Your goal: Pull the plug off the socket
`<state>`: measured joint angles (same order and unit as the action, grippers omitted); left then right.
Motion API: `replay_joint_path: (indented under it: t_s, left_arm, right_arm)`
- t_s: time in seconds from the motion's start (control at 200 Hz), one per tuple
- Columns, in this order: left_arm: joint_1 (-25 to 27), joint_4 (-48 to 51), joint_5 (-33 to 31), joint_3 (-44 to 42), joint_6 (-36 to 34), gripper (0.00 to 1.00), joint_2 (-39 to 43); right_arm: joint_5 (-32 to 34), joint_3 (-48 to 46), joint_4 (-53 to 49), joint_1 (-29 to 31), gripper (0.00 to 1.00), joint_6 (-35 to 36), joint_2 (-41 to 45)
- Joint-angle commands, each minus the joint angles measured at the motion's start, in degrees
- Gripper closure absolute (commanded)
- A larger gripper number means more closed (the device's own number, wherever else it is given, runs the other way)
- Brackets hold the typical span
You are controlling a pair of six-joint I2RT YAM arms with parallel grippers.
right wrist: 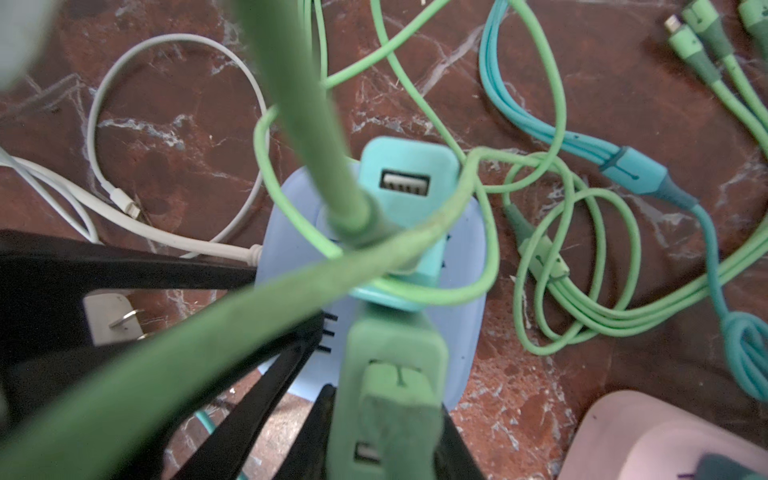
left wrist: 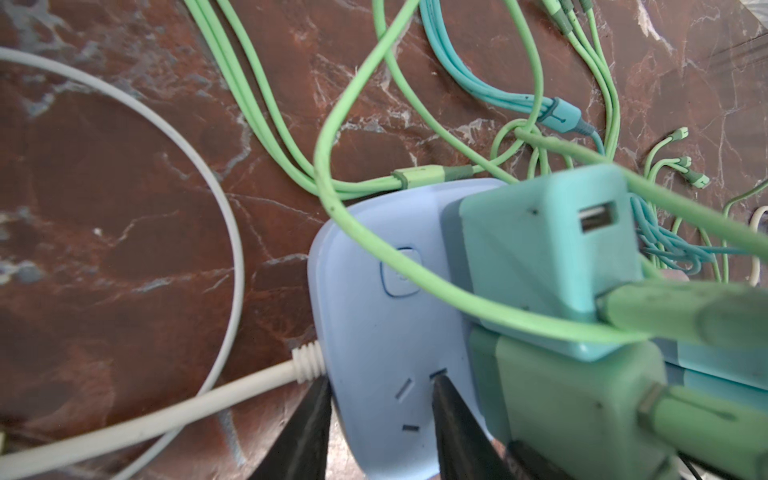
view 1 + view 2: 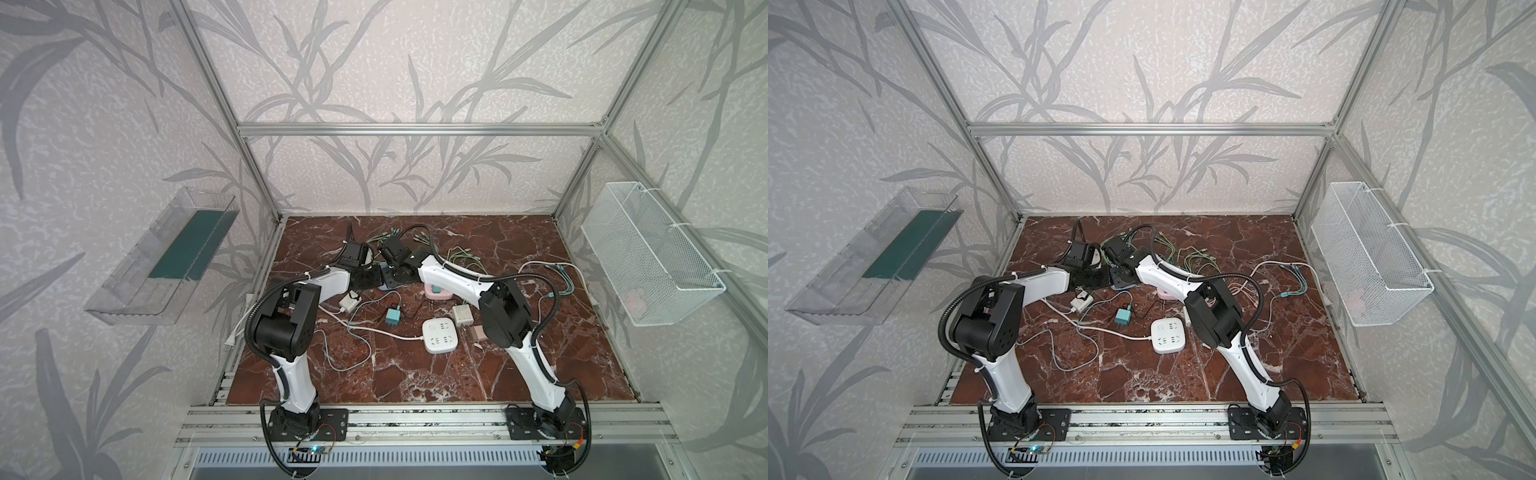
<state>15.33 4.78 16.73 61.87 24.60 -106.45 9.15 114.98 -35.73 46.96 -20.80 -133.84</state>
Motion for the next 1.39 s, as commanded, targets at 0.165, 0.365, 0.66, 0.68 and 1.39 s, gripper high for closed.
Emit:
replay_joint_path:
  t_s: [0.165,0.365,0.66,0.68,1.39]
  left_arm:
    - [0.22,5.13,-3.54,0.1,-1.4,0.59,-2.81]
    - [0.22,5.64,-4.05,0.27,-1.66,0.59,-3.17]
    - [0.22,6.75,-4.88,0.62,-1.96,0.59,-4.15]
    - [0.2,6.88,-4.97,0.62,-2.01,0.59,-4.15]
    - [0.14,7.09,-3.02,-0.25,-2.45,0.59,-0.87]
  right_arm:
    - [0.61,5.25,-2.18,2.08,0.84,2.44,-1.67]
    - [1.56,6.28,-3.21,2.6,0.84,3.11,-1.85]
    - [3.33,7.8,-4.71,3.3,0.84,4.58,-1.21]
    - [3.33,7.8,-4.71,3.3,0.84,4.62,-1.17]
    - [3.89,7.82,-5.41,3.01,0.63,3.24,-2.23]
